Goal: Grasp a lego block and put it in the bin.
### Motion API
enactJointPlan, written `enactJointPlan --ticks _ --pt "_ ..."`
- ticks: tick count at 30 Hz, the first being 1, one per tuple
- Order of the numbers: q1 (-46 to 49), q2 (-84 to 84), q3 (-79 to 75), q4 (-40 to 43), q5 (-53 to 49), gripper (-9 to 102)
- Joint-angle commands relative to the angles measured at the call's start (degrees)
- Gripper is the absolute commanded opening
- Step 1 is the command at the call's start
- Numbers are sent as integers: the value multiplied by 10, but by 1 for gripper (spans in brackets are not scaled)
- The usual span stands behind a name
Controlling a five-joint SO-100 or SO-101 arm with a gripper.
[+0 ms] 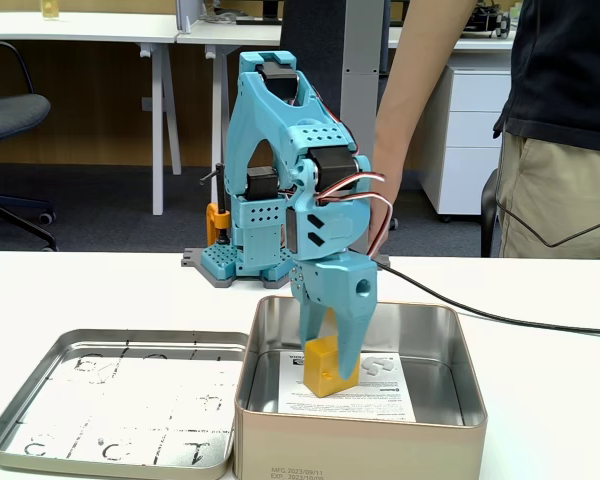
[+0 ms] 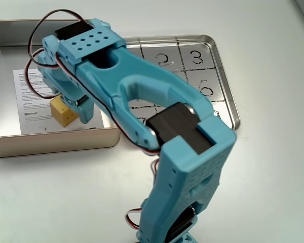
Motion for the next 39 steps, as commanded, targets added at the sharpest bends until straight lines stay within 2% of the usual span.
enactJointPlan --ticks 1,6,8,11,14,16,24,30,39 --pt "-11 50 -35 -3 43 31" --pt "10 76 -97 6 71 32" --pt "29 72 -144 8 72 29" --pt "70 49 -242 11 73 17" --pt "120 -4 -359 40 64 1" --pt "144 -21 -383 45 54 0" --pt "191 -49 -300 49 33 0" --pt "196 -45 -202 6 22 0" --pt "205 -40 -185 -4 25 0"
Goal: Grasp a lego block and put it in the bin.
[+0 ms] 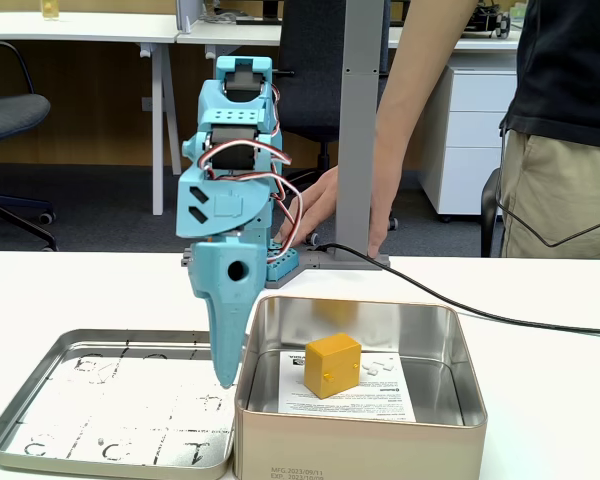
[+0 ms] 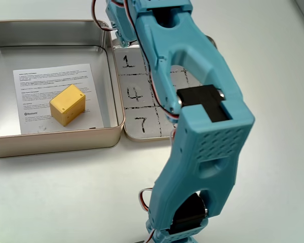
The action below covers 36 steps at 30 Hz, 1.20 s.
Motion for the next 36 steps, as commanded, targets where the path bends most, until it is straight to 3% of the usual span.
enactJointPlan --ticks 1,14,20,31,36 --pt "0 25 7 -5 15 0" --pt "43 71 -37 -34 5 0" --pt "41 4 -192 -46 5 0" --pt "18 -251 -709 160 6 0" --pt "16 -296 -817 211 4 0"
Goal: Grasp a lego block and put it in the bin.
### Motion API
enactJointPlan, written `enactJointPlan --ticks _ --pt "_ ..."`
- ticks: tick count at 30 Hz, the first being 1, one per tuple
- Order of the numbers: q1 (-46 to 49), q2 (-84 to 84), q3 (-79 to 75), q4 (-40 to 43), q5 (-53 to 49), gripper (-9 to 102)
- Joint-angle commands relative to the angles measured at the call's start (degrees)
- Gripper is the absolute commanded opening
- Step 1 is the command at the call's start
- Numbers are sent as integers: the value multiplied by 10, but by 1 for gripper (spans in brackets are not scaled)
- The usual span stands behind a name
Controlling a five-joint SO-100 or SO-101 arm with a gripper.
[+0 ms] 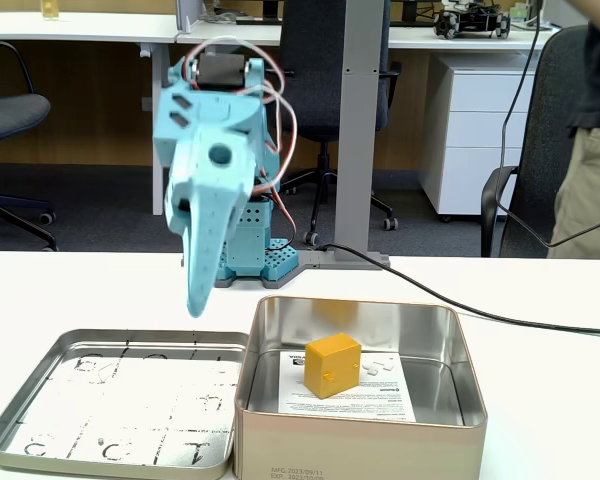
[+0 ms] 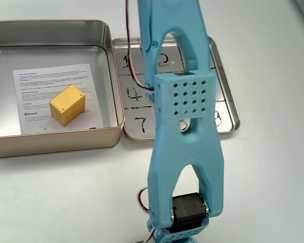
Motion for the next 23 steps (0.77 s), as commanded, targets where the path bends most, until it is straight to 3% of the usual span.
enactJointPlan --ticks 1,23 --pt "-2 14 -59 24 6 0" --pt "-11 11 -106 73 -4 0"
